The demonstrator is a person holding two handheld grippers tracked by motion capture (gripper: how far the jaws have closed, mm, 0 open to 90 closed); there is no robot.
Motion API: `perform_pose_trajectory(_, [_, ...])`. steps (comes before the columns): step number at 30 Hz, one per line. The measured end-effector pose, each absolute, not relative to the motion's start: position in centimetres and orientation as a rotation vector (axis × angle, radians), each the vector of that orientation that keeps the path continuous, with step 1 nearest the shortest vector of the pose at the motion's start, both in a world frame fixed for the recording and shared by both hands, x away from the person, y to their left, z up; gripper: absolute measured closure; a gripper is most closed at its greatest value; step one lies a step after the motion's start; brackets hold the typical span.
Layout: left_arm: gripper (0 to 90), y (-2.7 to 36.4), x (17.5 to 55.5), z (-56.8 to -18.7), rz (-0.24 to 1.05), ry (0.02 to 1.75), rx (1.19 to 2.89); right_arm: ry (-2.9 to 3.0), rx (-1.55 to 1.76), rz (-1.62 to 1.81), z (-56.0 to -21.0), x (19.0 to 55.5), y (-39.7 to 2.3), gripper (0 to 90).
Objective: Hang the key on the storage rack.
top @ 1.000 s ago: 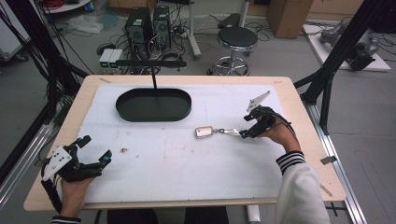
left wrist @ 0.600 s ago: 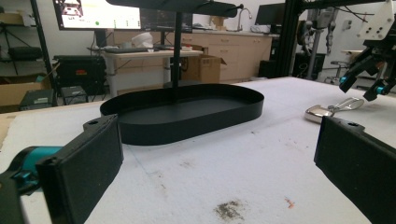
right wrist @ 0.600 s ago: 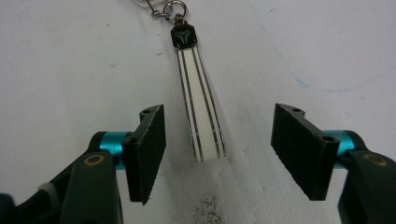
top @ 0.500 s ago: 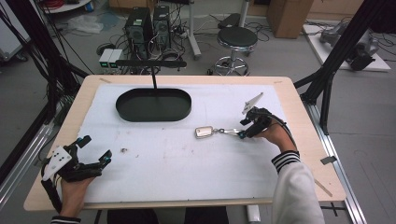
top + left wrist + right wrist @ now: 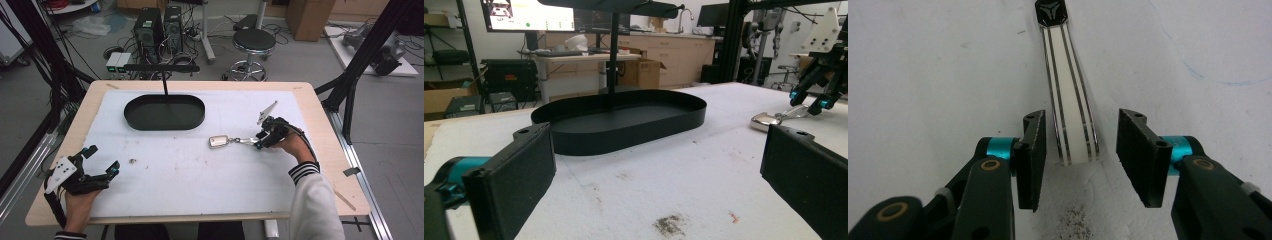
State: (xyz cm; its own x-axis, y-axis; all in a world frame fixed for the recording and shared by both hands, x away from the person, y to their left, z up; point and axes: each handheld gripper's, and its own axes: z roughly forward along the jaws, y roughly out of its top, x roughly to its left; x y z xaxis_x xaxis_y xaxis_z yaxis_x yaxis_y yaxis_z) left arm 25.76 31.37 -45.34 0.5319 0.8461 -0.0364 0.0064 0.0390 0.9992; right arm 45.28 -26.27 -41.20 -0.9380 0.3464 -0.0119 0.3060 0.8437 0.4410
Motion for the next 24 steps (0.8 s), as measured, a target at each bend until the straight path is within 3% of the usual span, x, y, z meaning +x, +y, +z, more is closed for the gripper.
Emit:
perform_pose_trajectory(7, [1.7,31.4,25.8,-45.3,0.763,0.804,1.392,2.948,0.458,0.629,-41.3,45.2,-25.8,70.3])
perform_pose_trajectory(24, [1.7,31.4,25.8,-45.3,0.759,0.799,1.392,2.898,0.449,0.736,-40.3,44.8,-25.2,73.7])
